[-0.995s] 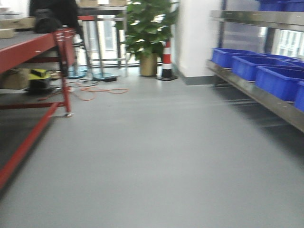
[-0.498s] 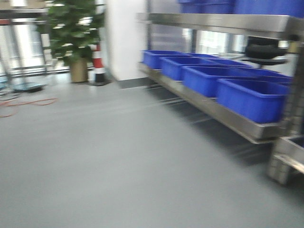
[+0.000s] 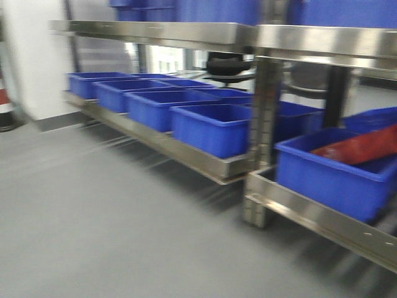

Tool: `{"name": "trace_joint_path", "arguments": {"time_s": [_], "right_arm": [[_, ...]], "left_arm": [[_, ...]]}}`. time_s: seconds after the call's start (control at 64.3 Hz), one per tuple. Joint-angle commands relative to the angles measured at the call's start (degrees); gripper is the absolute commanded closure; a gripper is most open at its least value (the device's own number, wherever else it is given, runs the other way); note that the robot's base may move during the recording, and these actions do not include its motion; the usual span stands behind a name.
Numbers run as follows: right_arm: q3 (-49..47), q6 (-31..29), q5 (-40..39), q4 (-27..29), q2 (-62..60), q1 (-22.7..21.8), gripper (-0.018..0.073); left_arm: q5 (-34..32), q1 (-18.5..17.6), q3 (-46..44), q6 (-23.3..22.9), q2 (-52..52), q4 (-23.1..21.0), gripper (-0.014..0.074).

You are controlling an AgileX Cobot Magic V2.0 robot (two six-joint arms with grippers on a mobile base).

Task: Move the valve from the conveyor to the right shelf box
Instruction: 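Turn and approach the steel shelf with blue bins, holding both valves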

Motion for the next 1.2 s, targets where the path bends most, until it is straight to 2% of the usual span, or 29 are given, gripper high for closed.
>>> {"name": "trace_joint_path", "arguments": {"time_s": [0.0,1.182], "right_arm": [[-0.60,-0.42,-4.38,-0.19,-0.46,0.03,0.0712],[-0.60,-0.42,-4.38,-0.19,-0.46,0.03,0.0712]], "left_arm": [[-3.39,-0.40,-0.40,-0.32,-0.70,-0.44,0.0708],[-3.39,-0.40,-0.40,-0.32,-0.70,-0.44,0.0708]]}}
